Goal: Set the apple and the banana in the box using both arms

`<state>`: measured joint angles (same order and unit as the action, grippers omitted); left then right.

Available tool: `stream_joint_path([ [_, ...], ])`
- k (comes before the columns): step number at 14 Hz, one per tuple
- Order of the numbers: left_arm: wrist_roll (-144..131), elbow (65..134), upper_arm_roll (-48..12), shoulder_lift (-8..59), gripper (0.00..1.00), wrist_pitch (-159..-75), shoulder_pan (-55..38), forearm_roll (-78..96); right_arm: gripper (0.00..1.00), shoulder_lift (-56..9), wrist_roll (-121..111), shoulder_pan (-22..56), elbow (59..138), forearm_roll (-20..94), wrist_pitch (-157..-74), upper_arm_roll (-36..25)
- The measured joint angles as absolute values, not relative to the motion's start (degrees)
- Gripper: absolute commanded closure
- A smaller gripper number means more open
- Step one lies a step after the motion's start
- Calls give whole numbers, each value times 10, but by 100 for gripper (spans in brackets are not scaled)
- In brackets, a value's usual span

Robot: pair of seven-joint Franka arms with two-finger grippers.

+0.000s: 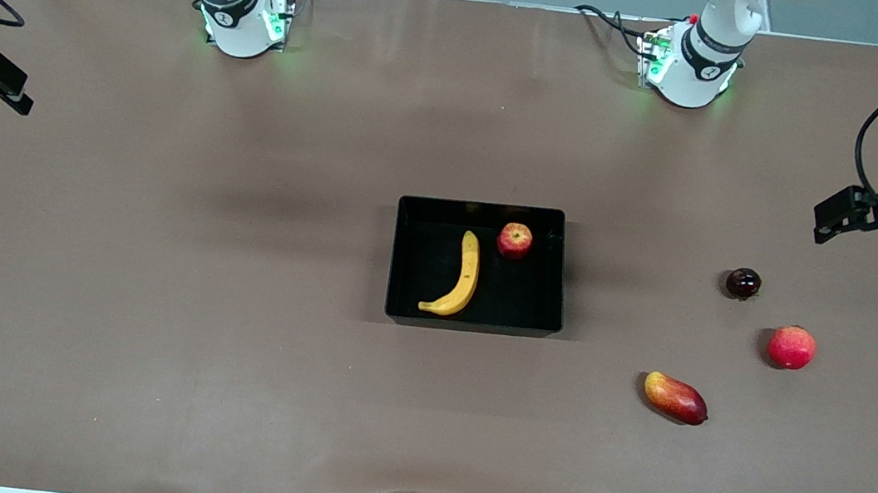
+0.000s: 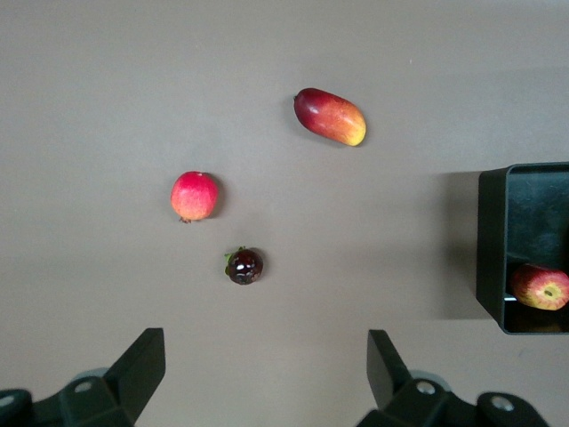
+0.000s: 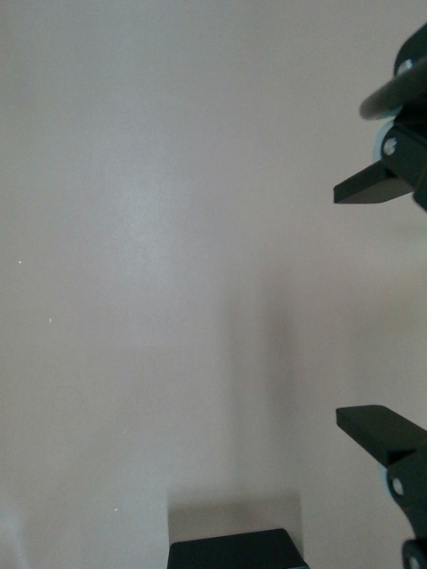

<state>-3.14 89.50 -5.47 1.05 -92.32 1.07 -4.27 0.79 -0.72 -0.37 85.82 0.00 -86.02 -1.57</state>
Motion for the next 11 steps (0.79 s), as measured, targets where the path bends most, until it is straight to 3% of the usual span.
stream_joint_path([
  [11,-34,900,-65,3,0,-920,0,-41,0,8,-7,-4,858,0,-860,-16],
])
